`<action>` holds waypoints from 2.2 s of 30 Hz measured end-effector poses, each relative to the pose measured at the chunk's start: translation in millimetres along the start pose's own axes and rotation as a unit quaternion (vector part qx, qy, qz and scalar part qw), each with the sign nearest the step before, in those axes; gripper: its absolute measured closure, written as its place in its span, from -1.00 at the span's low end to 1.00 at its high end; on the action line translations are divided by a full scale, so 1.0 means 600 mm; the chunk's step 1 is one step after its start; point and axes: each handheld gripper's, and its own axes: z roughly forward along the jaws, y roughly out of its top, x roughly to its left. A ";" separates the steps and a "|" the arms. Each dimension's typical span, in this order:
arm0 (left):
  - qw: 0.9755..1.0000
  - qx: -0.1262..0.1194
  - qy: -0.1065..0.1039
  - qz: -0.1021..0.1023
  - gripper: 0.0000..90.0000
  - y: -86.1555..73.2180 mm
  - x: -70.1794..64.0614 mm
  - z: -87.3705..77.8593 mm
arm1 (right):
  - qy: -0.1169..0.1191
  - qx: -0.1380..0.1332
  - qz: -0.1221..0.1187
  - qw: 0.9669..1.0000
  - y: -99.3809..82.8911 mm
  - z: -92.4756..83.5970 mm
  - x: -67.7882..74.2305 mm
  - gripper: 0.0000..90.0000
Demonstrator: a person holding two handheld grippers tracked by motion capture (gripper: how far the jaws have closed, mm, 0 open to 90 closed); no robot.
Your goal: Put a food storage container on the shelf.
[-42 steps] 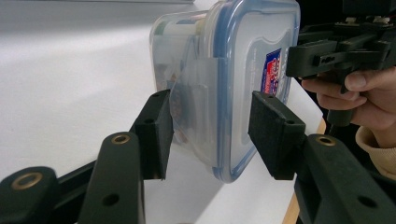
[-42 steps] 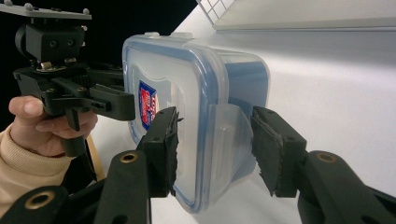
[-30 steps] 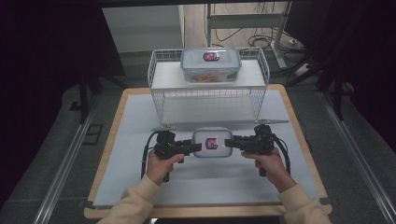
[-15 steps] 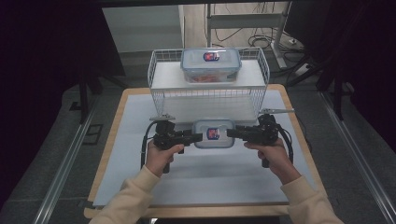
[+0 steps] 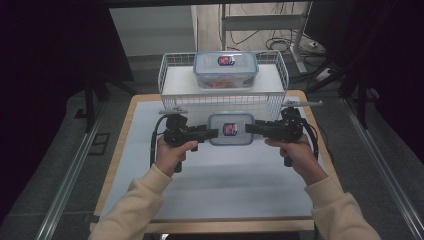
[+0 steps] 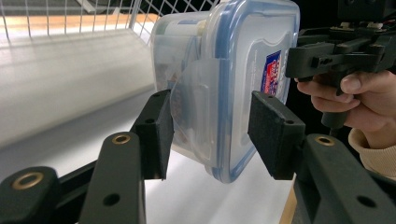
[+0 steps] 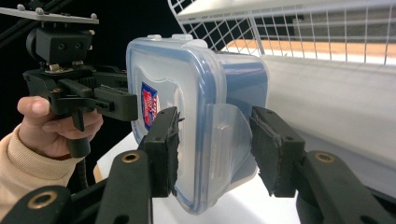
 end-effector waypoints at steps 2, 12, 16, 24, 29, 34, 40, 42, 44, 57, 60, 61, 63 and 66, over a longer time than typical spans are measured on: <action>1.000 -0.002 0.001 0.006 0.14 0.010 -0.001 -0.002 | 0.000 -0.002 -0.006 1.000 0.011 -0.001 0.001 0.18; 1.000 -0.007 -0.001 0.010 0.14 0.060 0.006 -0.008 | -0.003 -0.003 -0.014 1.000 0.064 -0.001 0.001 0.18; 1.000 -0.010 0.003 0.015 0.14 0.079 0.006 -0.013 | -0.003 -0.005 -0.020 1.000 0.085 0.000 0.001 0.18; 0.999 -0.020 0.002 0.024 0.14 0.121 0.007 -0.023 | -0.005 -0.011 -0.031 0.999 0.129 -0.001 0.009 0.17; 0.999 -0.021 0.004 0.030 0.14 0.155 0.009 -0.028 | -0.004 -0.013 -0.034 0.999 0.163 -0.002 0.008 0.17; 0.999 -0.021 0.002 0.033 0.14 0.192 0.021 -0.029 | -0.007 -0.013 -0.035 0.999 0.200 0.002 0.005 0.17; 0.999 -0.021 0.007 0.033 0.14 0.240 0.035 -0.026 | -0.004 -0.012 -0.033 0.999 0.248 0.011 -0.012 0.17; 0.999 -0.021 0.009 0.034 0.14 0.254 0.041 -0.026 | -0.002 -0.012 -0.035 0.999 0.263 0.015 -0.017 0.17; 0.999 -0.020 0.009 0.033 0.14 0.267 0.049 -0.024 | -0.001 -0.010 -0.036 0.999 0.278 0.020 -0.024 0.17; 1.000 -0.018 0.014 0.007 0.14 0.314 0.102 0.003 | -0.007 0.002 -0.019 1.000 0.337 0.059 -0.073 0.15; 1.000 -0.012 0.017 -0.002 0.14 0.318 0.114 0.012 | -0.005 0.004 -0.012 1.000 0.341 0.068 -0.087 0.14; 1.000 -0.008 0.021 -0.004 0.14 0.319 0.116 0.015 | -0.005 0.006 -0.008 1.000 0.341 0.072 -0.093 0.14; 1.000 -0.013 0.023 -0.008 0.13 0.317 0.118 0.018 | -0.001 0.009 0.003 1.000 0.340 0.079 -0.104 0.13; 0.999 -0.018 0.020 -0.022 0.13 0.319 0.122 0.021 | 0.006 0.001 0.021 1.000 0.341 0.081 -0.113 0.12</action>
